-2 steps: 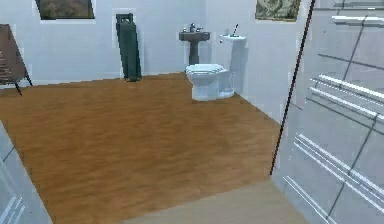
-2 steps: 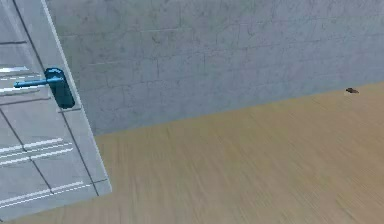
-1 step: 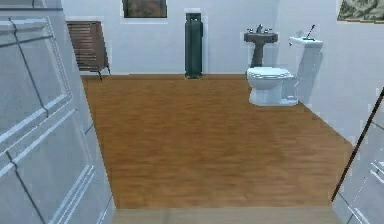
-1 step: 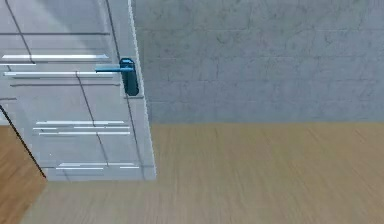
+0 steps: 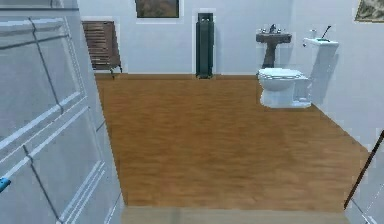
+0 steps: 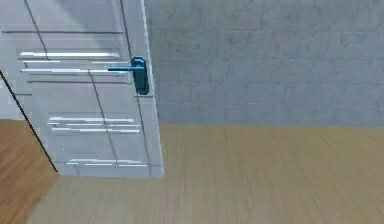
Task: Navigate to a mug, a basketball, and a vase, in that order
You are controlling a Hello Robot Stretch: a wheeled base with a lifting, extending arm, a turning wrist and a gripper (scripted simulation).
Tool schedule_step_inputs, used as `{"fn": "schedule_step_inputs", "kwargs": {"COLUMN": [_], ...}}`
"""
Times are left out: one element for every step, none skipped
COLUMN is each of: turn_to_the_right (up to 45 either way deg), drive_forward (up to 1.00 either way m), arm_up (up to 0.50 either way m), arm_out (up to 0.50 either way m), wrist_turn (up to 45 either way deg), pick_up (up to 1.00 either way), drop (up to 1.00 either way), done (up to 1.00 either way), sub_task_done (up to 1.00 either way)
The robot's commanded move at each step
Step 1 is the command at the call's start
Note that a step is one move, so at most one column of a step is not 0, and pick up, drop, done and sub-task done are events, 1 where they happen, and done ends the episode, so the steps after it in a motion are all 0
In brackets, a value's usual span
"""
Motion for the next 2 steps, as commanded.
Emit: {"fn": "schedule_step_inputs", "kwargs": {"turn_to_the_right": [0.0,-18.0], "drive_forward": [0.65,0.0], "arm_up": [0.0,0.0], "arm_out": [0.0,0.0], "wrist_turn": [0.0,0.0], "pick_up": [0.0,0.0], "drop": [0.0,0.0], "done": [0.0,0.0], "sub_task_done": [0.0,0.0]}}
